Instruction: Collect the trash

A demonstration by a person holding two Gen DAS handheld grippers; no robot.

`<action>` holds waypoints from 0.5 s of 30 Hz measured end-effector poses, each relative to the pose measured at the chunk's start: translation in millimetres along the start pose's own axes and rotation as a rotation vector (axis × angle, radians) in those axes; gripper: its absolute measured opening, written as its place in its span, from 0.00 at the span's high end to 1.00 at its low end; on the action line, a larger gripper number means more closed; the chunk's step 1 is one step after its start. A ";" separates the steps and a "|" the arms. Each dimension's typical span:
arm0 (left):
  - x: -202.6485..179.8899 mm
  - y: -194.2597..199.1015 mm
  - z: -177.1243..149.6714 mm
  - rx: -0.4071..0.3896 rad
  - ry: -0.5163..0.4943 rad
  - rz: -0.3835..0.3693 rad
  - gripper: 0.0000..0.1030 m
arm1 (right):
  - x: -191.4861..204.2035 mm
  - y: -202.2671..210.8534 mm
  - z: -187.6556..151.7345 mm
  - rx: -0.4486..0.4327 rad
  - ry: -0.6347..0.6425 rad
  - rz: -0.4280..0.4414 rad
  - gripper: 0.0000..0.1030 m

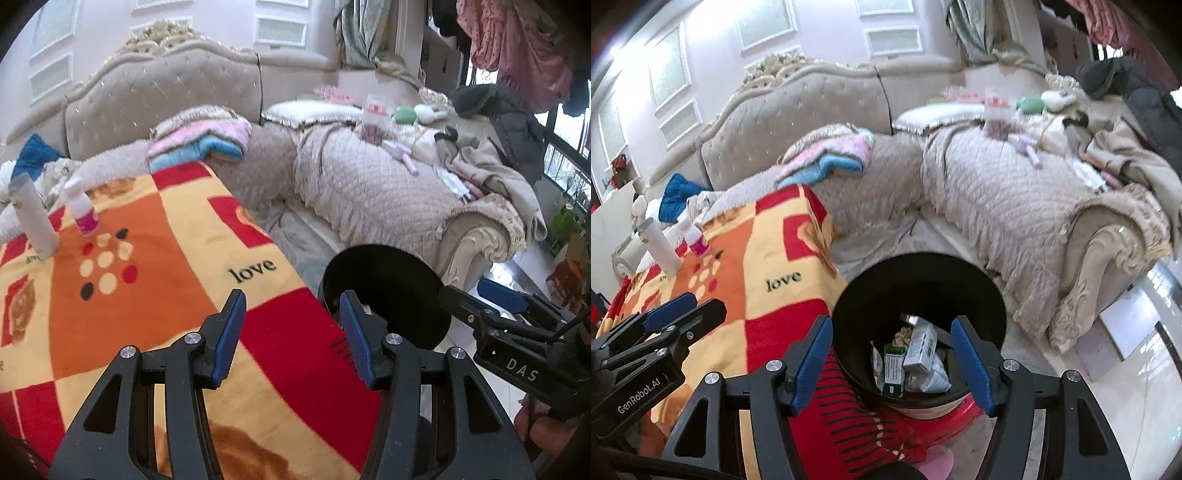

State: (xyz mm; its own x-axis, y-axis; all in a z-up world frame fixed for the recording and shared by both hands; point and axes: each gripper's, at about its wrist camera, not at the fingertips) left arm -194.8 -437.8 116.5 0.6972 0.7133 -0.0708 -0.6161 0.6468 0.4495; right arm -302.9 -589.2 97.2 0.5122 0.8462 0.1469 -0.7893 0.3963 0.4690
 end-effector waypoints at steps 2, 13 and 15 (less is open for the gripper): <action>0.2 11.0 1.8 -0.026 -0.011 0.014 0.50 | 4.9 10.5 2.3 -0.031 0.009 -0.002 0.30; 6.5 43.5 2.2 -0.085 -0.012 0.033 0.50 | 25.7 48.1 9.0 -0.117 0.057 -0.002 0.29; 8.3 47.5 3.3 -0.093 -0.011 0.037 0.50 | 27.5 51.5 10.3 -0.125 0.057 -0.001 0.28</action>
State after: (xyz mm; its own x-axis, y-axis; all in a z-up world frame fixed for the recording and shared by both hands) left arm -217.1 -402.0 140.2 0.6772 0.7343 -0.0461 -0.6721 0.6429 0.3673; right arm -326.1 -549.2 134.4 0.4957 0.8633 0.0946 -0.8266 0.4356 0.3564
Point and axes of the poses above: each gripper's, at about its wrist camera, not at the fingertips, and y roughly against the way its jaws point, x to its left, z to its top, and after that the axes turned 13 degrees about -x, right-handed
